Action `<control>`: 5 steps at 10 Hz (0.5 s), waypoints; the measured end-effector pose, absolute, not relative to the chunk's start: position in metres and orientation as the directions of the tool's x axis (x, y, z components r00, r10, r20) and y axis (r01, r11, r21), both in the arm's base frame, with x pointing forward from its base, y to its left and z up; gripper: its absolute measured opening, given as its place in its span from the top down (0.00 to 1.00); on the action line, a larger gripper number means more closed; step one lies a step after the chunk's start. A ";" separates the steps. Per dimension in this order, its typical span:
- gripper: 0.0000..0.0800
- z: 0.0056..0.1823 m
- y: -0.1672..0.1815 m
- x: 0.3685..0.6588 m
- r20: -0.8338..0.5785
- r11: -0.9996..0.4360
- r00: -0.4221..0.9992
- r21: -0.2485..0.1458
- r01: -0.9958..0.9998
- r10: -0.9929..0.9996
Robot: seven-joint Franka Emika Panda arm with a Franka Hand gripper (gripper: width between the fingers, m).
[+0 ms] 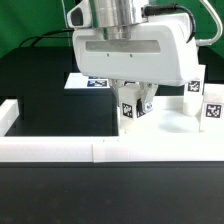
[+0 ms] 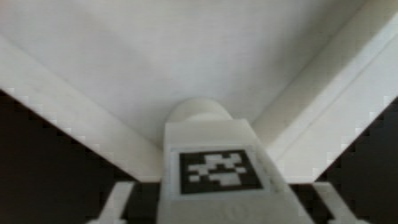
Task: Assemble square table
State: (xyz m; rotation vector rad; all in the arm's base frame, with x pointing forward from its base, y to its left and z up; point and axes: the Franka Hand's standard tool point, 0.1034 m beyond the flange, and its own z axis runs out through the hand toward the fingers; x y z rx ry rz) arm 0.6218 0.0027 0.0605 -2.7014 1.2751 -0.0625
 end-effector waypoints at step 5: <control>0.64 0.060 -0.003 0.624 -0.201 0.250 -0.235 -0.053 -0.967 -0.951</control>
Offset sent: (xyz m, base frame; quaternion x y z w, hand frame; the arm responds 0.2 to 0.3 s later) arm 0.0085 0.0005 0.0021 0.0235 -0.0620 0.3982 0.9149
